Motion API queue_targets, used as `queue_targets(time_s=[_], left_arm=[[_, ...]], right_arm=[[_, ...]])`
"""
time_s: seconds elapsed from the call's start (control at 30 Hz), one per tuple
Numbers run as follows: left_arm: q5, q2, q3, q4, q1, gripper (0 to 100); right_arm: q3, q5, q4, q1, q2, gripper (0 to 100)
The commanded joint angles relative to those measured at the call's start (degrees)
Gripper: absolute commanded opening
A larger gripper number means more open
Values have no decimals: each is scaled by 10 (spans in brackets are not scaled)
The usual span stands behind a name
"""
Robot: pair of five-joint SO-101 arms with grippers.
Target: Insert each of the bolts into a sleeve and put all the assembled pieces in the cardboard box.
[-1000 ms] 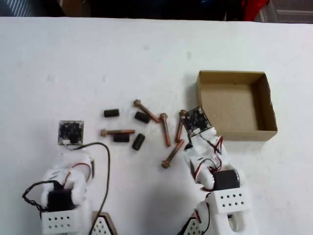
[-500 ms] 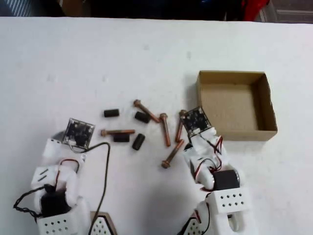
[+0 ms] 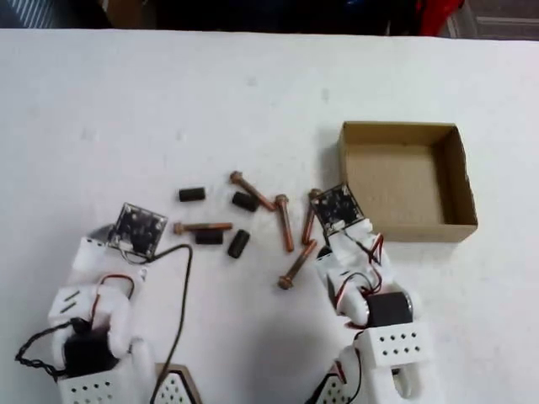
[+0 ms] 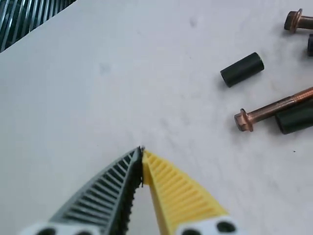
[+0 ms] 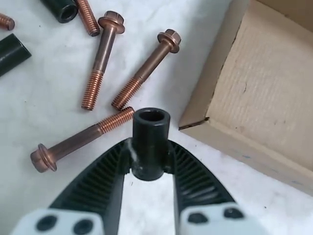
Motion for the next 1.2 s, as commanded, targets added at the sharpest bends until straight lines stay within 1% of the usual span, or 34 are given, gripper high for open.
queue_targets(time_s=[0.0, 0.07, 0.2, 0.27, 0.37, 0.5, 0.67, 0.8, 1.03, 1.1, 1.17], left_arm=[[-4, 116, -99, -10, 9, 20], [-4, 205, -152, -6, 26, 20], [-7, 392, -235, 4, 82, 23], [-42, 482, -270, -1, 107, 24], [-103, 612, -331, -1, 124, 24], [-136, 773, -424, 5, 124, 24], [-204, 939, -540, 65, 139, 24], [-243, 1030, -640, 126, 159, 24], [-250, 1083, -789, 259, 202, 24], [-292, 1090, -804, 286, 212, 49], [-355, 1103, -804, 305, 216, 98]], right_arm=[[-5, -6, -15, 0, -9, 16], [-5, -6, -15, 0, -9, 16], [-5, -6, -15, 0, -9, 16], [-5, -6, -15, 0, -9, 16], [-5, -6, -15, 0, -9, 16], [-5, -6, -15, 0, -9, 17], [-3, -6, -15, 0, -9, 17], [4, -4, -15, 0, -9, 17], [4, -4, -15, 0, -9, 17], [4, -4, -15, 0, -9, 17], [4, -4, -15, 0, -9, 17]])
